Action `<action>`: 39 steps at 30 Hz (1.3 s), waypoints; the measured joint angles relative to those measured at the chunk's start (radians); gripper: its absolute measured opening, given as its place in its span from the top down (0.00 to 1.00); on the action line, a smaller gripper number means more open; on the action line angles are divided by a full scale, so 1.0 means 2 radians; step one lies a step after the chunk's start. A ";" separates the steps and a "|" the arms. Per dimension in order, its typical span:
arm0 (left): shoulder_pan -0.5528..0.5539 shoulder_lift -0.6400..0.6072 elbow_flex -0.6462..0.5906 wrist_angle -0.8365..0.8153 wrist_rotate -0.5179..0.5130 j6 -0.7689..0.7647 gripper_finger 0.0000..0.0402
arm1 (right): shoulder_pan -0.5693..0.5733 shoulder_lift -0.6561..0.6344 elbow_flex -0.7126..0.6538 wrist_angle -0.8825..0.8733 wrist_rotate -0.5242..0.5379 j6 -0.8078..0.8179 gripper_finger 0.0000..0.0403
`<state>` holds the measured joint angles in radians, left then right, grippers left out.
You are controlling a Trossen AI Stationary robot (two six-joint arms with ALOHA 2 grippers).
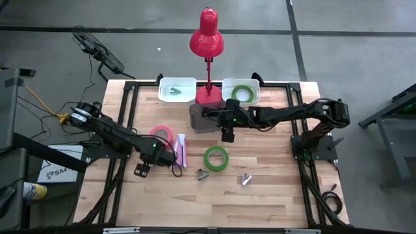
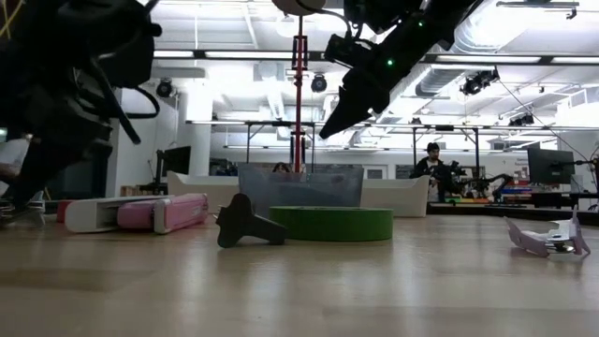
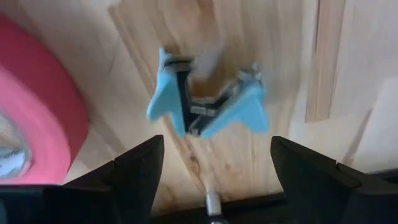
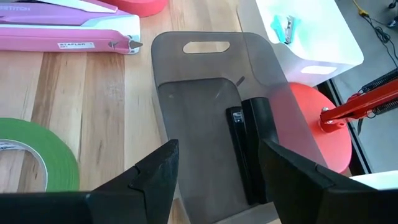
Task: Pick and place Stapler, Stapler remover, tape
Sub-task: Put the light blue staple remover into the left white bin
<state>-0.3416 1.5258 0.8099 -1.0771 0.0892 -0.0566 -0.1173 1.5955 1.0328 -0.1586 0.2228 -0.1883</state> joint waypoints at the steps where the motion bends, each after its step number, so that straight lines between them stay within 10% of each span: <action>1: 0.000 0.001 -0.001 0.006 -0.006 0.000 0.28 | 0.000 0.000 0.000 0.000 -0.003 0.000 0.47; 39: 0.000 0.056 0.011 0.040 -0.046 0.011 0.29 | 0.000 0.000 0.000 -0.003 -0.012 0.002 0.47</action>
<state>-0.3408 1.6375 0.8310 -0.9974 -0.0032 -0.0345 -0.1171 1.5959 1.0328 -0.1650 0.1982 -0.1841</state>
